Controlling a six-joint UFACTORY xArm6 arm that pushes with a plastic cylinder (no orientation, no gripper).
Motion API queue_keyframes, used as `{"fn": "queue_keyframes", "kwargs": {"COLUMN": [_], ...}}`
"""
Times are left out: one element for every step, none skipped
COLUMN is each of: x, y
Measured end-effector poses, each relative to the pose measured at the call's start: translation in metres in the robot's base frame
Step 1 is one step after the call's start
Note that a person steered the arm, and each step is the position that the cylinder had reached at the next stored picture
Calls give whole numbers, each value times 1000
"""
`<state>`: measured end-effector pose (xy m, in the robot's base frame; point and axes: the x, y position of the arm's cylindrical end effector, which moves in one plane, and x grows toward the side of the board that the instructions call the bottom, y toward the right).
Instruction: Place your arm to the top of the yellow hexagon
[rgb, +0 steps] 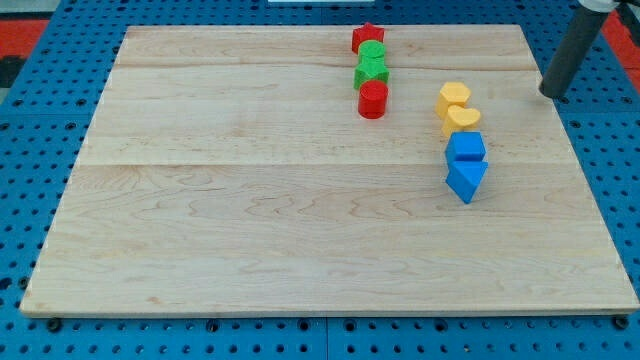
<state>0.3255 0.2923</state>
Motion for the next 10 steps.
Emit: {"fn": "queue_keyframes", "kwargs": {"x": [-8, -8, -23, -49, -56, -50, -48, -48, -40, -33], "y": [-1, -1, -5, -33, -60, -87, -96, -107, -119, -138]}}
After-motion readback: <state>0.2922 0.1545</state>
